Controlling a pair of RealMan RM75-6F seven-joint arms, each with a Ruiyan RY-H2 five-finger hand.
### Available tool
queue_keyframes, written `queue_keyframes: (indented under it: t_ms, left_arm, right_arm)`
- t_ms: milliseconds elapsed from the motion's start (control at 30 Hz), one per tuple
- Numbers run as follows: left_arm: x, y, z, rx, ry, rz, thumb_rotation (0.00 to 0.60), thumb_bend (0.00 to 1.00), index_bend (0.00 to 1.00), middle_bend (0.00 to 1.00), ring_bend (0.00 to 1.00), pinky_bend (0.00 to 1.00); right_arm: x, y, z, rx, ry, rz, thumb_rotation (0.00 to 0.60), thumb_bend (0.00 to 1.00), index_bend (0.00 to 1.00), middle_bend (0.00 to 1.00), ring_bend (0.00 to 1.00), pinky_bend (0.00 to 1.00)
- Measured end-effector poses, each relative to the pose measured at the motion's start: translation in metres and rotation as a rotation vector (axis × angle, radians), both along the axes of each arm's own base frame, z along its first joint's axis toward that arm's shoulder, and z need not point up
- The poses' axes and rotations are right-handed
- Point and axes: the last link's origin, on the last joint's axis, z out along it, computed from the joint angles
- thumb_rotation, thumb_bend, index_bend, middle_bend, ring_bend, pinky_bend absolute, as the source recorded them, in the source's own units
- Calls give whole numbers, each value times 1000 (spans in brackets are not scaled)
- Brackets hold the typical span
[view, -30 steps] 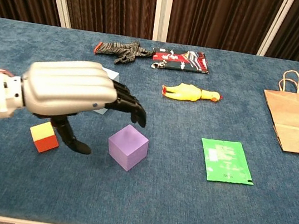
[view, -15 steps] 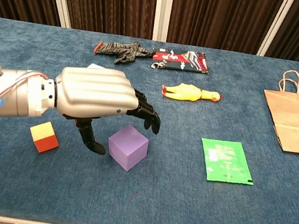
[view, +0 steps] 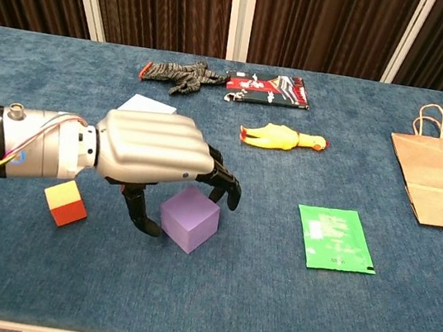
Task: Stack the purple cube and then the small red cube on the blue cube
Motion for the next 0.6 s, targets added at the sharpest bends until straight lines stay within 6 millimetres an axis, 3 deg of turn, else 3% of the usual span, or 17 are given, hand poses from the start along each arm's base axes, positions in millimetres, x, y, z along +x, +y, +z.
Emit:
queue_keyframes:
  t_ms: [300,600]
  left_arm:
    - [-1,3,-2,7,-8,19,600,143,377,563,364,513]
    - [-3,7,12,10,-63,71,600,160,381,580,378,515]
  right_arm:
    - [-2,0,-1,6,4,-6,600,237,0,95,0,0]
    - [-2,0,0,7,-3,-6,600,237,0,95,0,0]
